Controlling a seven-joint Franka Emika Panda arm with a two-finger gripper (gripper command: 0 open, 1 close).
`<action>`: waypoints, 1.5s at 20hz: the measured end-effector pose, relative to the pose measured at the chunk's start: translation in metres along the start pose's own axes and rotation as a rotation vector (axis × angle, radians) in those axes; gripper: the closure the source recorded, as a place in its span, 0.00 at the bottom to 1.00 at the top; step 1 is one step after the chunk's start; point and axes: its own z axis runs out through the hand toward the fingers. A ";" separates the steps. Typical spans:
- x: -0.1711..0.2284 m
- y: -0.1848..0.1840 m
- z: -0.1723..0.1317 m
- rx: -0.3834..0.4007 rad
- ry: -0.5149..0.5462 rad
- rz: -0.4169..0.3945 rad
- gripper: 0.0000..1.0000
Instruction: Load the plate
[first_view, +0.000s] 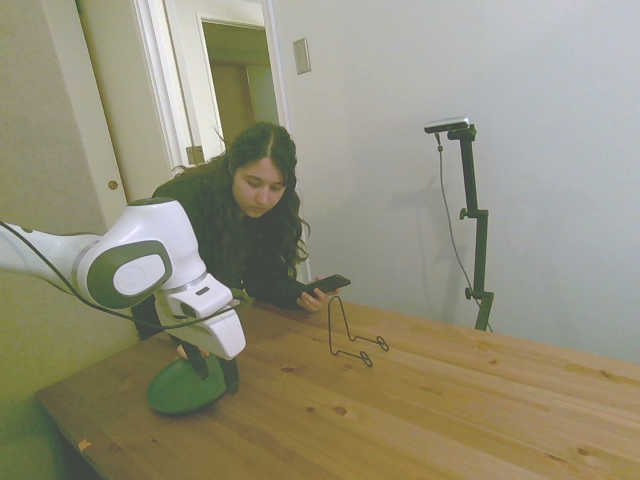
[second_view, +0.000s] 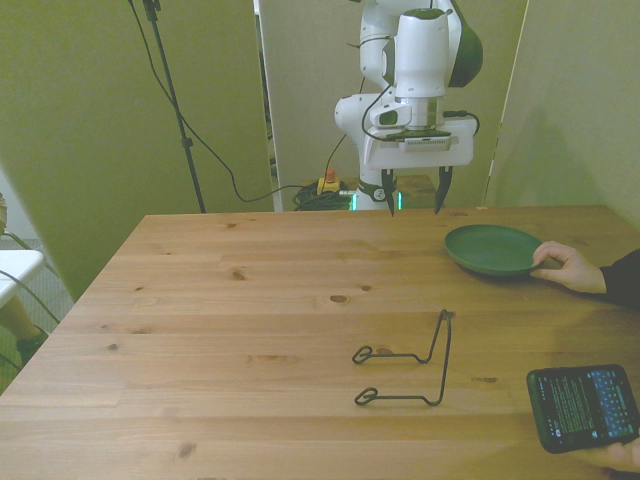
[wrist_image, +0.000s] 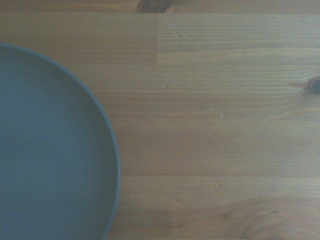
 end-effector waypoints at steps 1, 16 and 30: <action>0.000 0.000 0.001 0.000 -0.003 0.000 0.00; 0.045 0.042 0.005 -0.099 0.148 0.120 0.00; 0.068 0.029 0.061 -0.210 0.138 0.121 0.00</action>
